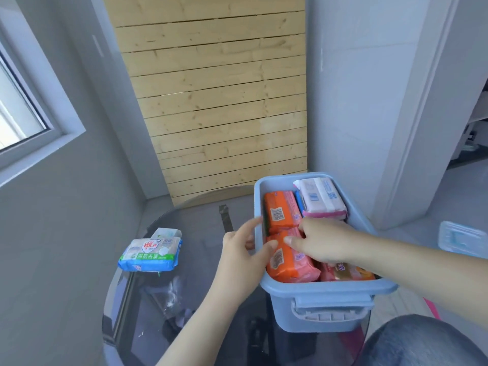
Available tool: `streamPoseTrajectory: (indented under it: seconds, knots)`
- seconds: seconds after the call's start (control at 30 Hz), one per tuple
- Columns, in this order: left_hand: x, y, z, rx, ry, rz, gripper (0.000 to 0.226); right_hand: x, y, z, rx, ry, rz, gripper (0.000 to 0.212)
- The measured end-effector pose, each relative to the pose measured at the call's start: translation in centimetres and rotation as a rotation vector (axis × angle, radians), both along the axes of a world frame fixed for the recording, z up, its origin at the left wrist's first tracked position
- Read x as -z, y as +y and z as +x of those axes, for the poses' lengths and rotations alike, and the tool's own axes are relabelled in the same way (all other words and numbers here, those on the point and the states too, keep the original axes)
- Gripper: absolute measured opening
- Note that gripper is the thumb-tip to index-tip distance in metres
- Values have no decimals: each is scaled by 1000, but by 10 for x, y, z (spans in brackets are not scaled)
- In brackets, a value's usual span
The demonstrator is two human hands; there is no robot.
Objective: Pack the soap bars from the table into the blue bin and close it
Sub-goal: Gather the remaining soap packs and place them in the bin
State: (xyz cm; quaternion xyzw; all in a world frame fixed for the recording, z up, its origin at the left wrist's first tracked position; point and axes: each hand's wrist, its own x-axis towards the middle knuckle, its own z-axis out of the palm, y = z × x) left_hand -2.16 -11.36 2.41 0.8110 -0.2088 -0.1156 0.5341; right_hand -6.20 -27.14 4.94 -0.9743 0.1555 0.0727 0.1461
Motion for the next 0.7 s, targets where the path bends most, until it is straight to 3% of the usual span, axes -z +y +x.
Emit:
streamPoseTrajectory:
  seconds: [0.07, 0.17, 0.27, 0.4, 0.5, 0.7]
  knots:
    - [6, -1, 0, 38, 190, -140, 52, -1, -1, 0, -52, 14, -60, 48]
    - [12, 1, -1, 164, 395, -316, 35, -11, -9, -1, -139, 125, -83, 68]
    - [16, 0, -1, 197, 446, -428, 34, -22, -23, 0, -277, 85, -141, 81]
    - [23, -3, -2, 206, 492, -503, 34, -24, -30, 9, -449, 295, 38, 82]
    - [26, -3, 0, 240, 501, -543, 34, -22, -32, 18, -512, 397, -44, 93]
    - [31, -5, 0, 281, 523, -603, 35, 2, -33, 17, -560, 246, -238, 101]
